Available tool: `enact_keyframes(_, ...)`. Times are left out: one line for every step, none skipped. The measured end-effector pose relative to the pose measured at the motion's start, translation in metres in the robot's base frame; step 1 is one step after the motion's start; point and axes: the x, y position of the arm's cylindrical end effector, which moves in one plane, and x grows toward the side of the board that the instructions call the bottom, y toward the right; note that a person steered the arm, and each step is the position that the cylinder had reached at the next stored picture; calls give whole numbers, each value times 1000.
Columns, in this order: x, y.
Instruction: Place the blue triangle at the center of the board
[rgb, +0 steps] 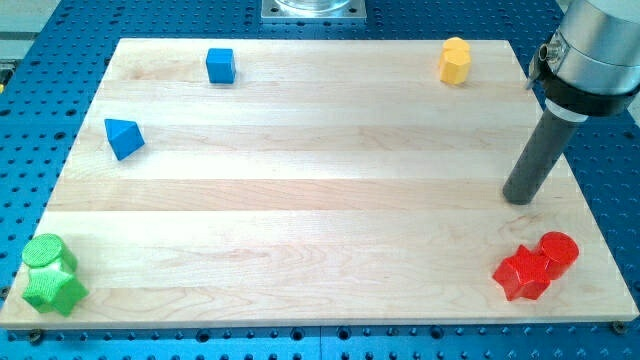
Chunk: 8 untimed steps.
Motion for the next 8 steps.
enact_keyframes(0,0)
enact_keyframes(-5,-38)
enact_keyframes(-5,-96)
enact_keyframes(-5,-104)
enact_keyframes(-23,-203)
enact_keyframes(-76,-276)
enact_keyframes(-115,-312)
enact_keyframes(-135,-371)
